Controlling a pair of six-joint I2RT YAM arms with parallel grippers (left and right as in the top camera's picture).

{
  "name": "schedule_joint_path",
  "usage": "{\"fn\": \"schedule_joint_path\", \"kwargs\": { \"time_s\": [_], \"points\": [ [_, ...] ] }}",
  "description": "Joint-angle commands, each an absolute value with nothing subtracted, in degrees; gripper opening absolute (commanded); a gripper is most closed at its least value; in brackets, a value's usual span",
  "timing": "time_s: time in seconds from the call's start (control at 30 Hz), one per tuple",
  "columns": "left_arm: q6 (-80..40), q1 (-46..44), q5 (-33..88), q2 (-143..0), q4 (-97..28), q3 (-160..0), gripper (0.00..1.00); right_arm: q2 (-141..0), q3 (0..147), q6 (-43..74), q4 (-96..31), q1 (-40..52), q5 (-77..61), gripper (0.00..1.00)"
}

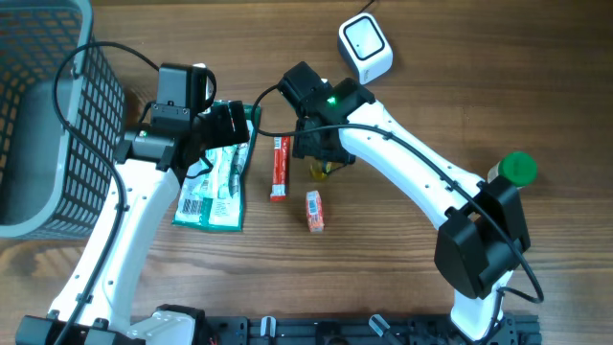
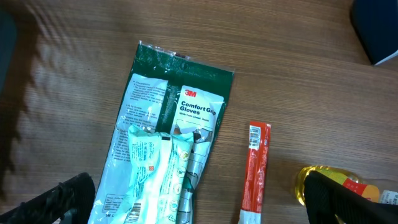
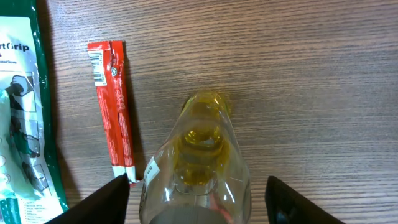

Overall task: Scan the item barcode
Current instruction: 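Lower the right gripper around the yellow oil bottle and close on it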

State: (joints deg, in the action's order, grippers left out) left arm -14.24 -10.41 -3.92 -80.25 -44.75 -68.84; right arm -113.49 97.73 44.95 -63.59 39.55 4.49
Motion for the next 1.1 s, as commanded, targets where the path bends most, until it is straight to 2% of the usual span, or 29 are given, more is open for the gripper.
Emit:
{"fn": "schedule_joint_path", "kwargs": {
  "time_s": [0.0, 0.07, 0.33, 0.47, 0.6, 0.87, 1.07],
  "points": [
    [-14.15, -10.0, -3.46, -80.36, -44.6, -69.01, 1.0, -114.91, 96.99, 44.99, -63.46, 39.51, 3.92, 0.79],
    [-14.15, -10.0, -3.46, -80.36, -44.6, -69.01, 1.0, -114.91, 96.99, 44.73, -63.61, 39.53, 3.95, 0.99],
    [-14.15, -10.0, -3.46, -80.36, -44.62, -69.01, 1.0, -114.91, 96.99, 45.06, -63.7, 39.51, 3.97, 1.0],
    [-14.15, -10.0, -3.46, -80.36, -44.6, -69.01, 1.0, -114.91, 96.99, 45.23, -63.64, 39.51, 4.43, 0.85],
    [-14.15, -10.0, -3.46, -80.36, -44.6, -69.01, 1.0, -114.91, 96.99, 45.19, -63.24, 39.51, 4.47, 0.79],
    [-14.15, -10.0, -3.46, -80.36, -44.62, -69.01, 1.0, -114.91, 96.99, 46.65, -62.94, 39.51, 5.96, 0.71],
    [-14.15, -10.0, -3.46, -80.36, -44.6, -69.01, 1.0, -114.91, 96.99, 47.51, -63.09, 39.51, 5.91, 0.7]
  ]
}}
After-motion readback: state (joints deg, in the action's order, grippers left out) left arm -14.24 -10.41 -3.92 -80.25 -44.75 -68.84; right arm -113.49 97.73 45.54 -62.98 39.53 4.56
